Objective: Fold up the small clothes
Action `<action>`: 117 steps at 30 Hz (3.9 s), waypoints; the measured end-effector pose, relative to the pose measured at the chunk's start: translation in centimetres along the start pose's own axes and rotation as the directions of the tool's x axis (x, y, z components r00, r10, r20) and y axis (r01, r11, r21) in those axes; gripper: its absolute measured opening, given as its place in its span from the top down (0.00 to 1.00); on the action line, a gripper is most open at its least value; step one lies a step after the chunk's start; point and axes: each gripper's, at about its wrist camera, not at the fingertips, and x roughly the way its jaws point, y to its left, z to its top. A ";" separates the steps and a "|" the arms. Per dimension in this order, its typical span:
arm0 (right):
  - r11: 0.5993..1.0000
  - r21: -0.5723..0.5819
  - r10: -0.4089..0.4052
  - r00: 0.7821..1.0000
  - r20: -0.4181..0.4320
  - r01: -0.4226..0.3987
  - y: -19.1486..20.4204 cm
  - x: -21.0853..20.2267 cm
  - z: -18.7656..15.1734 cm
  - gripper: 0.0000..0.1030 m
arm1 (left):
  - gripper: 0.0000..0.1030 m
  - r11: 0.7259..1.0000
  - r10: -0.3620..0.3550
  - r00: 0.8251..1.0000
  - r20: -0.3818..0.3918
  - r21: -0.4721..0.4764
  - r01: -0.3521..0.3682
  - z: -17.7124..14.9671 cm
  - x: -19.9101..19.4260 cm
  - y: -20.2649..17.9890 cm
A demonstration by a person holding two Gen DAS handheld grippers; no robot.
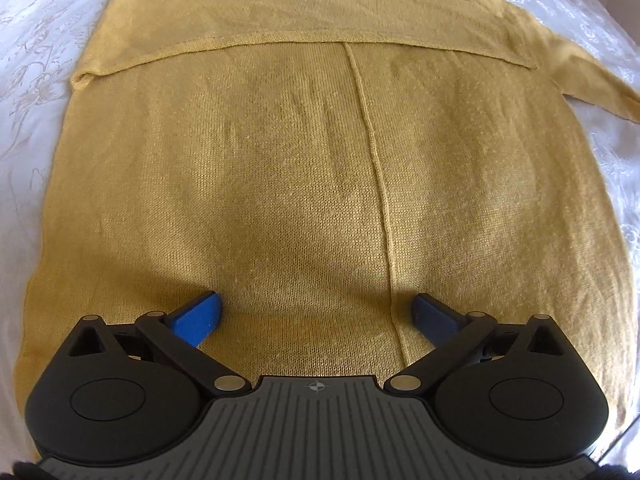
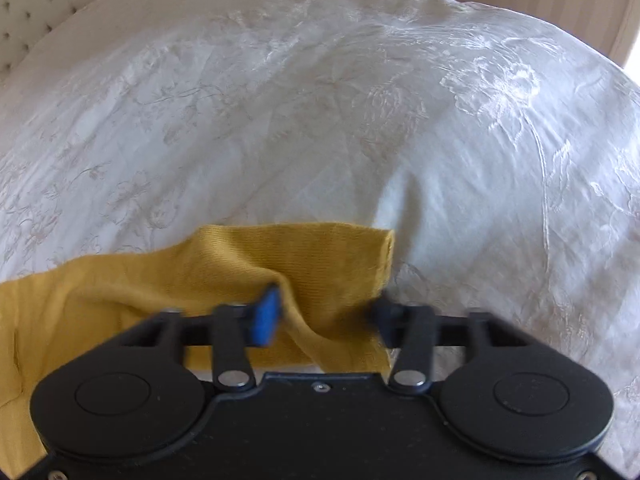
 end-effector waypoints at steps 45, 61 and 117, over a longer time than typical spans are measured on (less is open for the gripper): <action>0.736 -0.290 0.533 0.788 -0.308 -0.611 39.6 -4.3 -15.6 0.25 | 0.15 0.985 -0.063 0.970 0.237 -0.139 0.098 1.3 -8.8 16.5; 0.803 -0.403 0.337 0.892 -0.301 -0.439 29.9 -2.2 -20.0 0.07 | 0.18 0.981 -0.196 0.961 0.193 0.038 0.192 12.4 -3.6 7.7; 0.801 -0.373 0.401 0.883 -0.244 -0.467 29.5 -2.2 -19.1 0.00 | 0.51 0.991 0.101 0.983 0.156 0.070 -0.113 15.1 -0.5 16.3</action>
